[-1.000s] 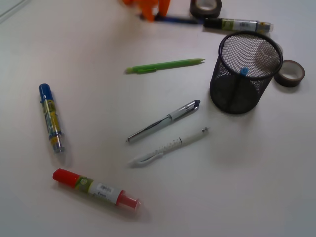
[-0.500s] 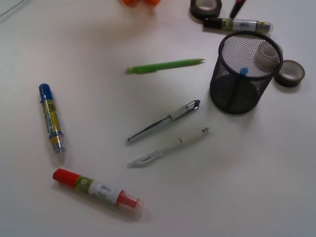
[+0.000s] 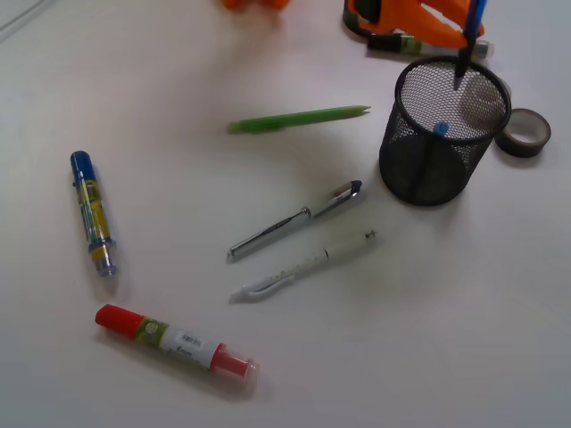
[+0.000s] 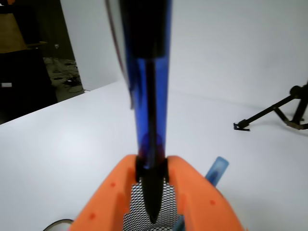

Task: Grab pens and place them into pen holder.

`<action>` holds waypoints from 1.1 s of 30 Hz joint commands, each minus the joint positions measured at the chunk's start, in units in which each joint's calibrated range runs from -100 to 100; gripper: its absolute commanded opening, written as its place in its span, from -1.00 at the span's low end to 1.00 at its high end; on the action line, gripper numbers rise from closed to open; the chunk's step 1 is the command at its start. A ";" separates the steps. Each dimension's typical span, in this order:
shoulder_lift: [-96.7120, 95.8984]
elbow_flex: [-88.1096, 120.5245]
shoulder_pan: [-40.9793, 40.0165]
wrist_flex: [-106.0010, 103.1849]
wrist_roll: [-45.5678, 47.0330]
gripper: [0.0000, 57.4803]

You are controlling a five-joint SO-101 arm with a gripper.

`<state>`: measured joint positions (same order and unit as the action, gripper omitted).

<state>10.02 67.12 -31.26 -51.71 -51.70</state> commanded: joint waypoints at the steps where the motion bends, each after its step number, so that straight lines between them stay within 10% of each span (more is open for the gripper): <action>1: -3.35 -0.72 0.20 -4.20 -0.29 -0.84; 9: -5.73 -6.70 0.57 -1.66 1.37 -0.08; 33: 33.88 -14.40 17.99 94.49 25.79 -0.05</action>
<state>39.46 51.21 -15.50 34.17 -28.16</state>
